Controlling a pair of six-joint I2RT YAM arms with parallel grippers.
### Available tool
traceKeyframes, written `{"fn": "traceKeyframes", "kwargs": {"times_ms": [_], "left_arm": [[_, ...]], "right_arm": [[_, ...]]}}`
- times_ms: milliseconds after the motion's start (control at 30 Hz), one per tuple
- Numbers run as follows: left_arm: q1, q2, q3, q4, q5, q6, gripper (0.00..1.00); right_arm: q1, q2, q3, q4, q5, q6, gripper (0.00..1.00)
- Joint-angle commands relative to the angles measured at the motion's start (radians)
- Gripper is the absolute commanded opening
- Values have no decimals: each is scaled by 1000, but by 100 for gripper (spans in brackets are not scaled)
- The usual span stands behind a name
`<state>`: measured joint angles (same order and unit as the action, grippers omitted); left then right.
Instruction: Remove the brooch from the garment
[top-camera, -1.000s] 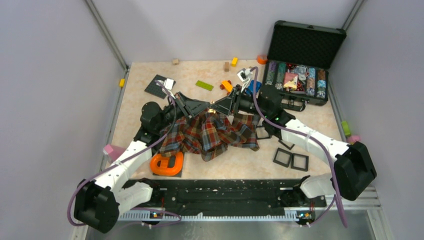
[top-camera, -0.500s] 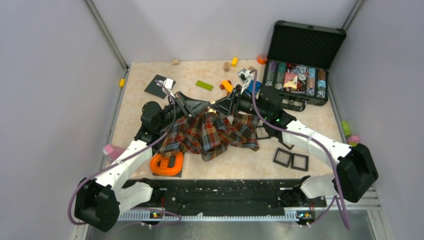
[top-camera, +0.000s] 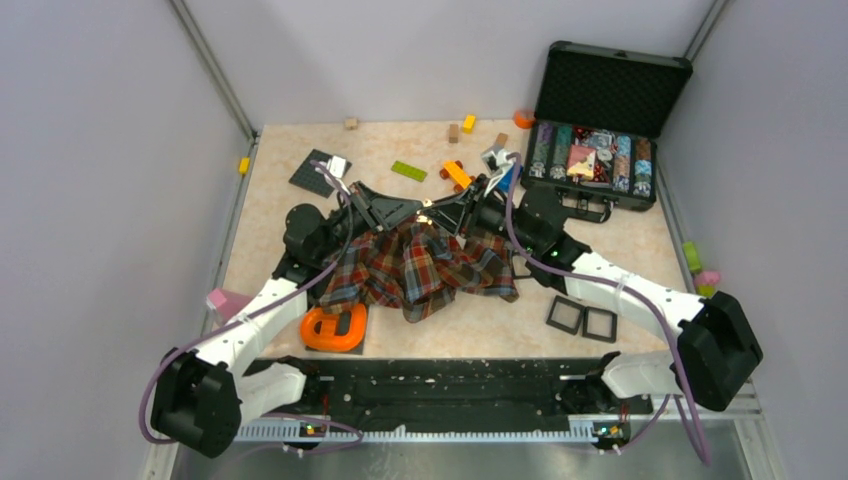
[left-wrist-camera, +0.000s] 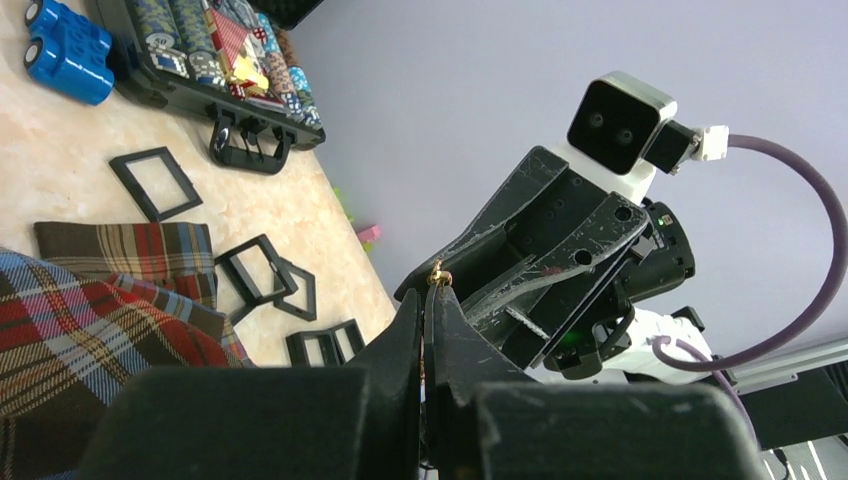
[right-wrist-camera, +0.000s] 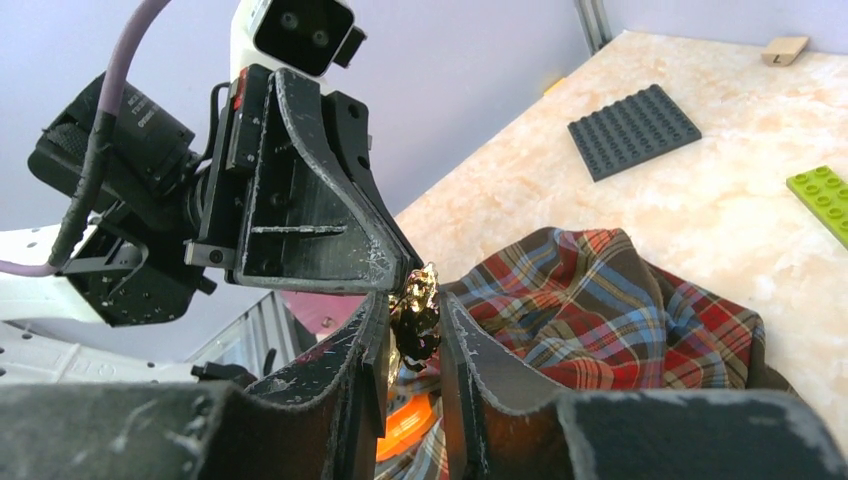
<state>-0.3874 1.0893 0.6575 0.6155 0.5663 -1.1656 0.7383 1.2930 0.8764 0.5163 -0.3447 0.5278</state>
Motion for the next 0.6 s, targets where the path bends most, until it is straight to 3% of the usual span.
{"fn": "traceKeyframes", "kwargs": {"times_ms": [0, 567], "left_arm": [[-7, -14, 4, 131, 7, -37, 0], [-6, -19, -9, 123, 1, 0, 0]], "right_arm": [[35, 14, -10, 44, 30, 5, 23], [35, 5, 38, -5, -5, 56, 23]]}}
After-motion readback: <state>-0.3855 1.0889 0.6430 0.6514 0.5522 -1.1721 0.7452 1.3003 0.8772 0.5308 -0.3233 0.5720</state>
